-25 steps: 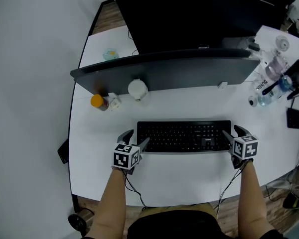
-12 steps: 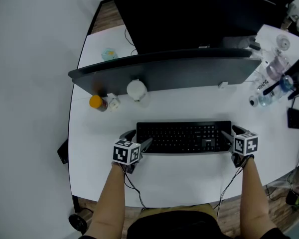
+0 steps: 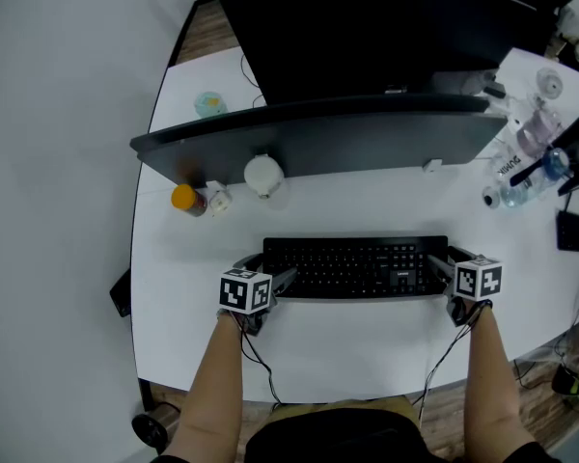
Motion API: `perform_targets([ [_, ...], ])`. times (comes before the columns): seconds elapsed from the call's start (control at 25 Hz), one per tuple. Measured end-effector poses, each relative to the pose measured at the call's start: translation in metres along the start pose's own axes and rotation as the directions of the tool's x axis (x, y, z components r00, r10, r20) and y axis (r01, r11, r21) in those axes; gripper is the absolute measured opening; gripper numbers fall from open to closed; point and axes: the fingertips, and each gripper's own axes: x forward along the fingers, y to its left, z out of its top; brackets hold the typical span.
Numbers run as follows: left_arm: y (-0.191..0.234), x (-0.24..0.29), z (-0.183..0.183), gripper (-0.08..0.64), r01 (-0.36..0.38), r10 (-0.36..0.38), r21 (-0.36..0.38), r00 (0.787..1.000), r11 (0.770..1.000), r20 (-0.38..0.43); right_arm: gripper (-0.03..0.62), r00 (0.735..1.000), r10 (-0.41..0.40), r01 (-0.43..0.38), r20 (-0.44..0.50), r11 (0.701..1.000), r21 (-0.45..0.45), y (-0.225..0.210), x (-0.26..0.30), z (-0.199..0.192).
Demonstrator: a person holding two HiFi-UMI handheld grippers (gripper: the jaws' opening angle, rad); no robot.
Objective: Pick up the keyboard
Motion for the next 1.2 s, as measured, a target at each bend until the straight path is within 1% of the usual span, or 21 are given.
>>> perform_targets([
  [0.24, 0.0, 0.0, 0.0, 0.394, 0.0, 0.0, -0.006, 1.0, 1.0, 0.001, 0.285, 0.999, 0.04, -0.041, 0.014, 0.996, 0.083, -0.004, 0.0, -0.003],
  [0.44, 0.001, 0.0, 0.0, 0.396, -0.006, 0.006, -0.005, 1.0, 1.0, 0.003, 0.285, 0.999, 0.05, -0.051, 0.013, 0.995, 0.081, -0.004, 0.001, -0.002],
  [0.6, 0.001, 0.001, 0.0, 0.394, -0.025, 0.025, -0.003, 1.0, 1.0, -0.008, 0.284, 0.997, 0.08, -0.081, 0.01, 0.992, 0.099, 0.005, 0.004, -0.004],
  [0.68, -0.001, 0.001, 0.0, 0.371, -0.028, 0.028, -0.009, 1.0, 1.0, -0.01, 0.282, 0.997, 0.076, -0.077, 0.012, 0.992, 0.101, 0.007, 0.005, -0.004],
  [1.2, -0.001, 0.001, 0.0, 0.364, -0.04, 0.04, -0.024, 0.999, 0.999, 0.004, 0.282, 0.999, 0.052, -0.053, 0.018, 0.994, 0.1, 0.006, 0.006, -0.003],
])
